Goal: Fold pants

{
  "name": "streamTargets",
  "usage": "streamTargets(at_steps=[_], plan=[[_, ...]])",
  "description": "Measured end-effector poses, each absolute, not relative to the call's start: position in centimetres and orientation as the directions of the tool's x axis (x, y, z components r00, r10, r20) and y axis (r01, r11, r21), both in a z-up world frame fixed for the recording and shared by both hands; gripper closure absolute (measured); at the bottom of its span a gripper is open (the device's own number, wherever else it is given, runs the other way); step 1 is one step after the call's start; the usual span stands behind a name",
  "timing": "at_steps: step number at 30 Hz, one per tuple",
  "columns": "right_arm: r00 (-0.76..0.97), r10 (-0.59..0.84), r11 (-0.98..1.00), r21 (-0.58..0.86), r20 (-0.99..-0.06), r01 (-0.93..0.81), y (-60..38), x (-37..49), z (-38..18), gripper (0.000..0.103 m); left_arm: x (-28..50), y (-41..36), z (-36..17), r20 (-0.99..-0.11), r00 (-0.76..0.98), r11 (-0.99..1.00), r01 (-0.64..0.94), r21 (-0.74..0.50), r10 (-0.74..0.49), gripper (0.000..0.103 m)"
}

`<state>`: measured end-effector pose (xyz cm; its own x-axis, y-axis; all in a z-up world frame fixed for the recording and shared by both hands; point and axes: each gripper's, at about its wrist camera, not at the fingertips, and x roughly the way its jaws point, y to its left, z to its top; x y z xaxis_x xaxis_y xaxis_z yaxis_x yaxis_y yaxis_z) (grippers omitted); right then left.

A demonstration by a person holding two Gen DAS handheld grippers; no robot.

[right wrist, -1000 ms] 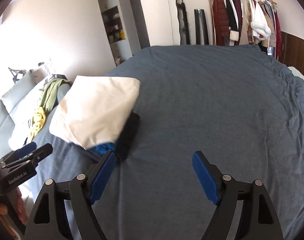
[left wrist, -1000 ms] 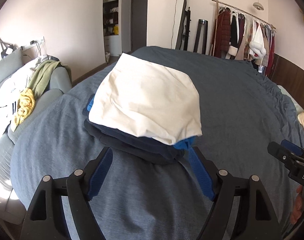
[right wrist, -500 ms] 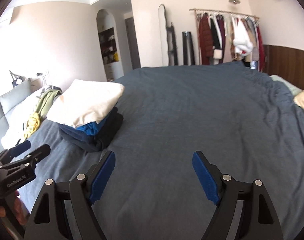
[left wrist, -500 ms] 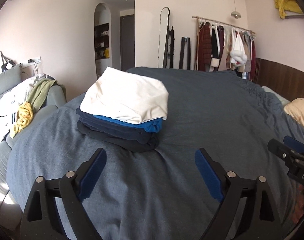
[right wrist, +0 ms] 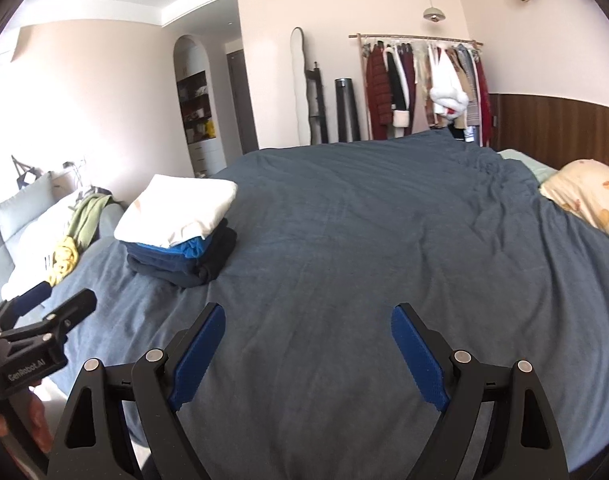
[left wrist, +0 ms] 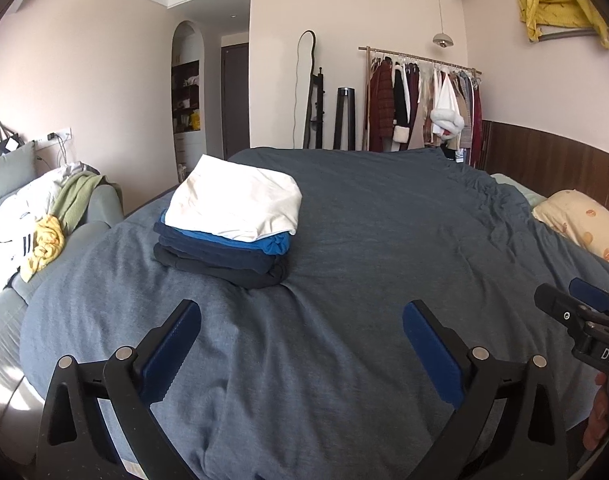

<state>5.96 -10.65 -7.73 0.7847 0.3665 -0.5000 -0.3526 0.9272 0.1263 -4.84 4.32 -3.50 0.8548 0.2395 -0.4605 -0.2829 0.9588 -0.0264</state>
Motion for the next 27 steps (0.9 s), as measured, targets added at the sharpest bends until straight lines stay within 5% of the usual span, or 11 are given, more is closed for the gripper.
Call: streamTargets(at_steps=[27], plan=[[0.844, 0.306, 0.949, 0.069, -0.44, -0.308, -13.6, 1.8, -5.6, 0.017, -7.2, 1.9, -2.1, -0.434, 0.877, 0.971, -0.238, -0.023, 0.205, 0.0]])
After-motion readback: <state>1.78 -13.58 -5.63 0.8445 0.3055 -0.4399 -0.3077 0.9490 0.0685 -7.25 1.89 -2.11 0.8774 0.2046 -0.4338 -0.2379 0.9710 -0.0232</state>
